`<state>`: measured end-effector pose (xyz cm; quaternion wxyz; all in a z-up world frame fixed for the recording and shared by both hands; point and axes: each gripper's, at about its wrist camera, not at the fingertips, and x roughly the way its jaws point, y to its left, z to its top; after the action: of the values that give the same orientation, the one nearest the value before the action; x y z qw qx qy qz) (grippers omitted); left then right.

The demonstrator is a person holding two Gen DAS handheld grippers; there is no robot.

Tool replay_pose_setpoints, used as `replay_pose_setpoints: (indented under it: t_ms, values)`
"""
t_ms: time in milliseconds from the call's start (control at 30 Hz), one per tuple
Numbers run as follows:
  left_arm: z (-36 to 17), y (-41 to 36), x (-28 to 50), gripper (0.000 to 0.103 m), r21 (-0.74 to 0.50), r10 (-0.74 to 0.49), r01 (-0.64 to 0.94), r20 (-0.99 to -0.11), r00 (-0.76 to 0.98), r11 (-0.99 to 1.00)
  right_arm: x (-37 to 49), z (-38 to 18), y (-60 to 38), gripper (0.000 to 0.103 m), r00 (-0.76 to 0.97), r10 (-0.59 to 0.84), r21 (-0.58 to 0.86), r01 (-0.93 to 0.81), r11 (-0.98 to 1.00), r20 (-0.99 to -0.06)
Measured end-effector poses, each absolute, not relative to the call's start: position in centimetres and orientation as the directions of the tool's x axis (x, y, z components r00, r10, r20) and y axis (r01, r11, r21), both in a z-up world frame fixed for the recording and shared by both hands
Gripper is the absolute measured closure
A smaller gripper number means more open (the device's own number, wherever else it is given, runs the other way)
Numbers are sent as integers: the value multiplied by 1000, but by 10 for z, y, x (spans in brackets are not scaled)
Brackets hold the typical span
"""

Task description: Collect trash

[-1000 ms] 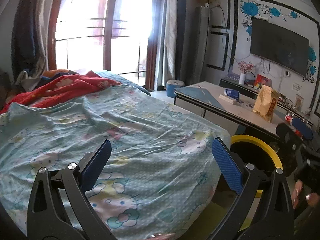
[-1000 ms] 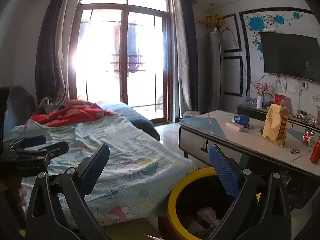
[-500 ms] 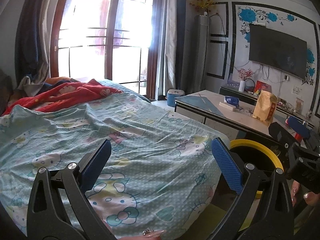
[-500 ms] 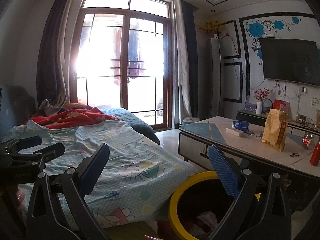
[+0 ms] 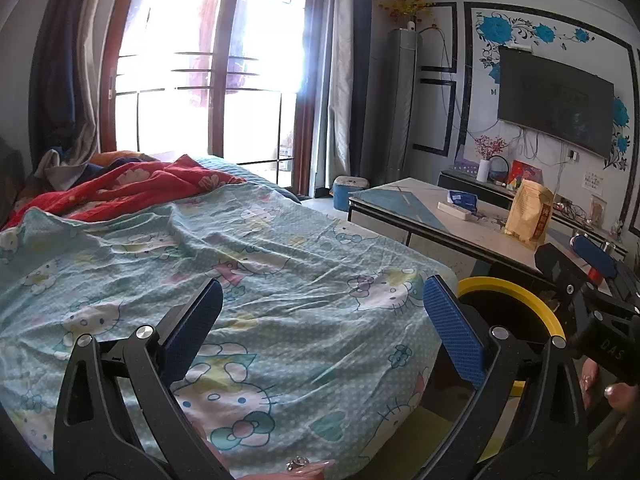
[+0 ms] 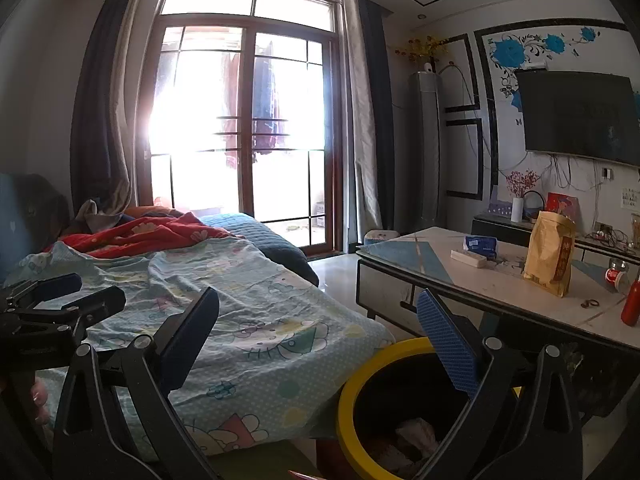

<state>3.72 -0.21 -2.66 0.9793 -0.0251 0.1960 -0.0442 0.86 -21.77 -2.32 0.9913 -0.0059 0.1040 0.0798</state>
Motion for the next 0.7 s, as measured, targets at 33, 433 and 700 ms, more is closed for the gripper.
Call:
replay_pose_setpoints:
  t_ms: [33,433,700]
  values:
    - [-27,-2,37,11,-66,-97,77,-381,919,995,9,-24,-218,6,965,158,6,-160,987,-208]
    - [-27,-2,37,11,-69,-98,78,-382,919,995,11,-30,-218,6,965,149,8,-151,989,-218]
    - [-26,-3,37,11,-68,-99,79,-383,919,995,11,-31,-216,6,964,148,9,-150,989,-222]
